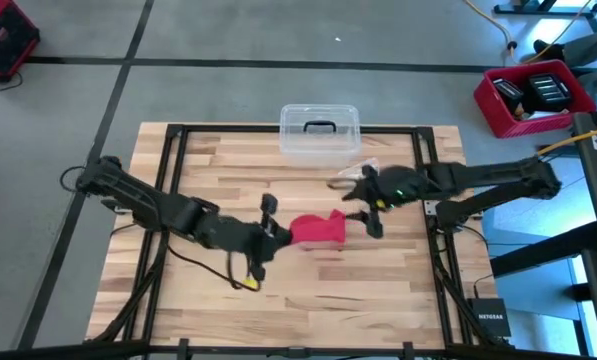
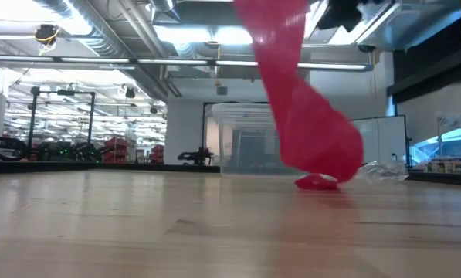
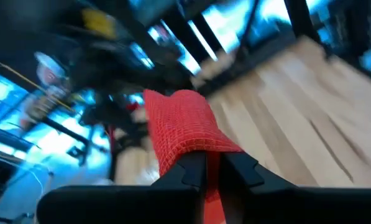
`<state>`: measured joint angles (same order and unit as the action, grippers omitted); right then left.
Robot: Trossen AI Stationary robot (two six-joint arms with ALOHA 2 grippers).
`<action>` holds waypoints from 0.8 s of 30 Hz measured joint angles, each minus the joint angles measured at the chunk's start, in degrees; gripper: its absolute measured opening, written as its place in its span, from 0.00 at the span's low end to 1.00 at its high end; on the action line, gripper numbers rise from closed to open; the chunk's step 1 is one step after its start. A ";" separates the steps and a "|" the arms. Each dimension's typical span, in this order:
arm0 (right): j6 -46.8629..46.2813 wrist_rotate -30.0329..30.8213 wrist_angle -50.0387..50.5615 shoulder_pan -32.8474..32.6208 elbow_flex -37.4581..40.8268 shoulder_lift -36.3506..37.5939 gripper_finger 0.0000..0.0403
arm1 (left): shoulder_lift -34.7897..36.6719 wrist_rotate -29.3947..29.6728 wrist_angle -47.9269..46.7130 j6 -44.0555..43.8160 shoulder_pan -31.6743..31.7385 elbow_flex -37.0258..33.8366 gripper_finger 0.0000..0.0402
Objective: Roll bandage
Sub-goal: Roll the red bandage
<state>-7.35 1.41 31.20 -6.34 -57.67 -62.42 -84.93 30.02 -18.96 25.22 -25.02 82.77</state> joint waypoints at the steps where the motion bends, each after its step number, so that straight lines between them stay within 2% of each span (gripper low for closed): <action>1: -0.77 0.35 -2.86 -0.97 2.77 1.71 0.59 | 0.75 0.02 1.31 0.52 0.21 0.03 0.04; 4: -2.72 0.97 -9.90 -2.69 9.63 4.55 0.59 | 2.05 0.00 4.96 2.01 1.31 0.03 0.04; 7: -3.09 0.99 -12.63 -2.80 13.69 4.85 0.59 | 2.18 0.03 8.95 3.80 2.63 0.02 0.04; 14: -2.69 2.06 -14.75 -2.82 15.11 2.62 0.59 | 2.24 -0.04 19.12 9.13 5.42 -0.03 0.04; 17: -2.92 2.10 -13.03 -4.68 15.11 3.30 0.59 | 2.59 0.00 23.20 11.28 6.19 -0.03 0.04; 19: -4.04 2.36 -8.23 -6.56 15.15 5.16 0.59 | 2.82 0.02 27.03 12.71 6.57 -0.03 0.04; 24: -8.80 10.44 -3.27 -11.37 15.15 10.98 0.59 | 3.10 -0.09 33.68 13.96 6.87 0.01 0.04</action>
<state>-16.15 11.85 27.93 -17.71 -42.52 -51.44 -81.83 29.93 14.72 39.17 -18.15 82.78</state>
